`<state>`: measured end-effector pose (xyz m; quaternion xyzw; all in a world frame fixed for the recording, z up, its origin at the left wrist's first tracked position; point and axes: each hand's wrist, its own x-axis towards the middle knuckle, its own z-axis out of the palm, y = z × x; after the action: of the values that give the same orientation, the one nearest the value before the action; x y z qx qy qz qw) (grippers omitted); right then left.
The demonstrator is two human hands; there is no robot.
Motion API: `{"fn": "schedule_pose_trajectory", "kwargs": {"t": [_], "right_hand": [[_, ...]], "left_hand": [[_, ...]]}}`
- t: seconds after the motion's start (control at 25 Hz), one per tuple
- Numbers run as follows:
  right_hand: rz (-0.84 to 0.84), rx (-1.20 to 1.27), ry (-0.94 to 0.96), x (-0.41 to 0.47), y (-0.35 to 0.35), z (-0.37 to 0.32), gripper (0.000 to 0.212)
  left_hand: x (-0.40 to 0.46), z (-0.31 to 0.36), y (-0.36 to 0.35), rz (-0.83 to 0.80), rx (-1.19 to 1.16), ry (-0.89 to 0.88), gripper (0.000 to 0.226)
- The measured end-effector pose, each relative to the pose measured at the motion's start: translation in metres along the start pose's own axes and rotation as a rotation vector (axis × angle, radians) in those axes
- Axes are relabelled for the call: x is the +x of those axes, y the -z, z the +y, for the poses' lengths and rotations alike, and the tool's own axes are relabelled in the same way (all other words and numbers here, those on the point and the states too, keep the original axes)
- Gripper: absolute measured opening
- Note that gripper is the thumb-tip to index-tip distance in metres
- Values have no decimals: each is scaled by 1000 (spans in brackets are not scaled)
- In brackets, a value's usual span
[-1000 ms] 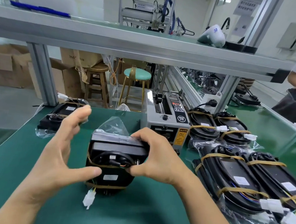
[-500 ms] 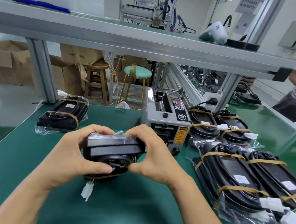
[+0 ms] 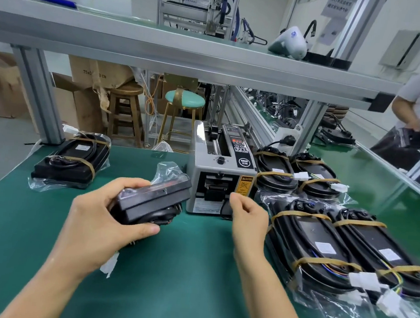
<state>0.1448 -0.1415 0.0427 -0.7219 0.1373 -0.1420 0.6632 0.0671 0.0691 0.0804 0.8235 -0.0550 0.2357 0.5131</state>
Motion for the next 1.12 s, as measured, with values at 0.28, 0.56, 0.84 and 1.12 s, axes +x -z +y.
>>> {"fn": "schedule_pose_trajectory", "kwargs": {"t": [0.28, 0.56, 0.84, 1.12], "right_hand": [[57, 72, -175, 25, -25, -7, 19], [70, 191, -312, 29, -32, -13, 16], [-187, 282, -361, 1, -18, -40, 17], [-557, 271, -3, -59, -18, -54, 12]], "left_hand": [[-5, 3, -18, 2, 72, -26, 69], [-6, 0, -18, 11, 85, -19, 68], [-10, 3, -17, 55, 76, -12, 72], [-15, 4, -25, 123, 48, 9, 62]]}}
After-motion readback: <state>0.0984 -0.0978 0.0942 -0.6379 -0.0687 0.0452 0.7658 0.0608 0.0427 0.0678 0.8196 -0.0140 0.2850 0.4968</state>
